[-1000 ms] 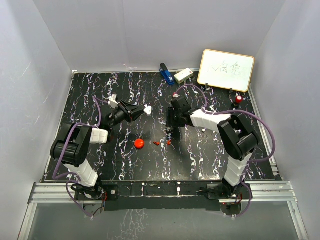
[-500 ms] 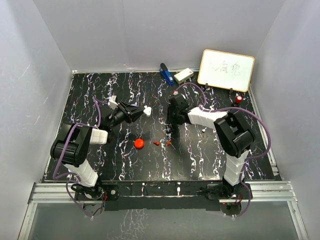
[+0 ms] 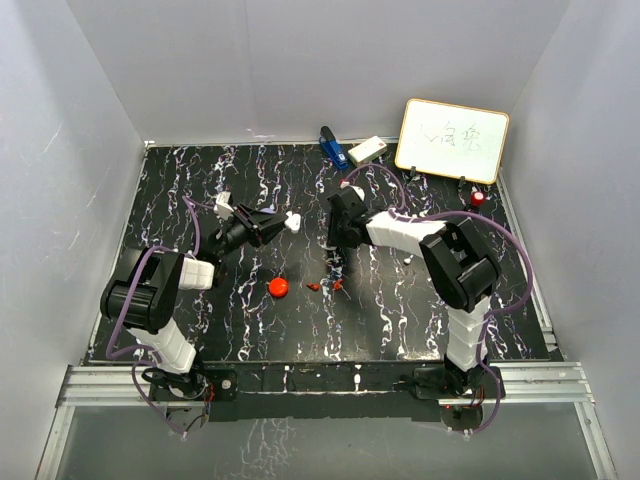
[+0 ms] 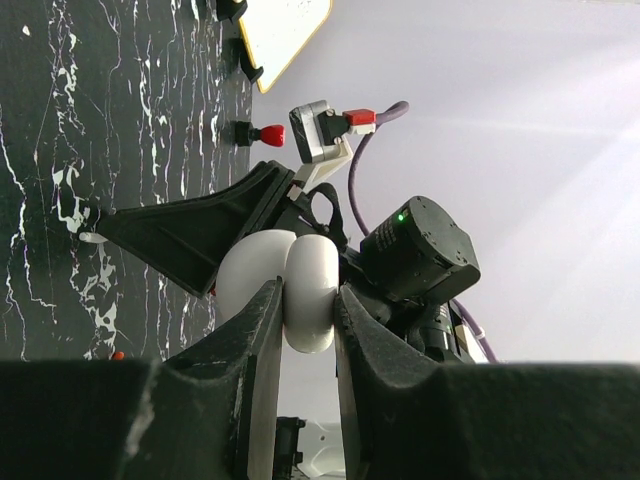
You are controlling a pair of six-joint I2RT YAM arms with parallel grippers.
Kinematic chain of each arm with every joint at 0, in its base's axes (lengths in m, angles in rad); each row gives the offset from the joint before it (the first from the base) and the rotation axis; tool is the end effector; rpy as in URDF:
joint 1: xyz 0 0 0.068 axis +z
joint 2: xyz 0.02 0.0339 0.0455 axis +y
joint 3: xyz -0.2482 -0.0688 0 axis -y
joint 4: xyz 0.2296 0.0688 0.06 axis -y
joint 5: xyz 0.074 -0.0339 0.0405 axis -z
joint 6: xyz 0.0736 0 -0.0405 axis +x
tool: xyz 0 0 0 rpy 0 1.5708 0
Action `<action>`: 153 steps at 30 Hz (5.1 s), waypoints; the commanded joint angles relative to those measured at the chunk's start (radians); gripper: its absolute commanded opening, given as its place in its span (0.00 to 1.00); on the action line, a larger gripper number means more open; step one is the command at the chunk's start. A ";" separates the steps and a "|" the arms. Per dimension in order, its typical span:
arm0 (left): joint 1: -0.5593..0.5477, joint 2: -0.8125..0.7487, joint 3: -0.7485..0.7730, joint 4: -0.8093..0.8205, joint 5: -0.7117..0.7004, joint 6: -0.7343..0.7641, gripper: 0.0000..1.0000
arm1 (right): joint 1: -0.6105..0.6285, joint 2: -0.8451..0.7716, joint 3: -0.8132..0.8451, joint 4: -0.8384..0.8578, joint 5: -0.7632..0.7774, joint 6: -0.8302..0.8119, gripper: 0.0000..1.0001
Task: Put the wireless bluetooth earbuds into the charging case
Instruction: Pick up the earbud from the center of the board.
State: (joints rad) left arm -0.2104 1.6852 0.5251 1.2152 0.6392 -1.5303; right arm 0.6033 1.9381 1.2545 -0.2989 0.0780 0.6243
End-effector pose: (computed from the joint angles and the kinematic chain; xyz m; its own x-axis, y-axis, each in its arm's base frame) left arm 0.3115 -0.1114 0.1809 -0.7473 -0.6604 -0.0733 0.0842 0.0152 -0.9963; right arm 0.3383 0.2261 0.1240 -0.8656 0.1113 -0.4882 -0.0296 0.9619 0.2718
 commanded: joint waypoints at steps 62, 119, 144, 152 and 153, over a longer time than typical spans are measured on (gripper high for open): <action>0.021 -0.067 -0.007 0.005 0.034 0.024 0.00 | 0.097 -0.035 0.018 -0.021 0.308 -0.249 0.07; 0.025 -0.072 0.001 -0.050 0.030 0.047 0.00 | -0.079 0.072 0.216 0.113 -0.205 -0.430 0.64; 0.032 -0.044 -0.015 0.031 0.049 0.017 0.00 | 0.008 0.190 0.328 -0.128 0.143 -0.222 0.45; 0.040 -0.034 -0.029 0.055 0.053 0.004 0.00 | 0.008 0.229 0.376 -0.165 0.174 -0.204 0.41; 0.042 -0.035 -0.029 0.056 0.054 0.004 0.00 | 0.008 0.234 0.381 -0.170 0.174 -0.203 0.41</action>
State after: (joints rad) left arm -0.1776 1.6485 0.5056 1.2118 0.6727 -1.5230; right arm 0.6132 2.1494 1.5864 -0.4458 0.2176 0.3977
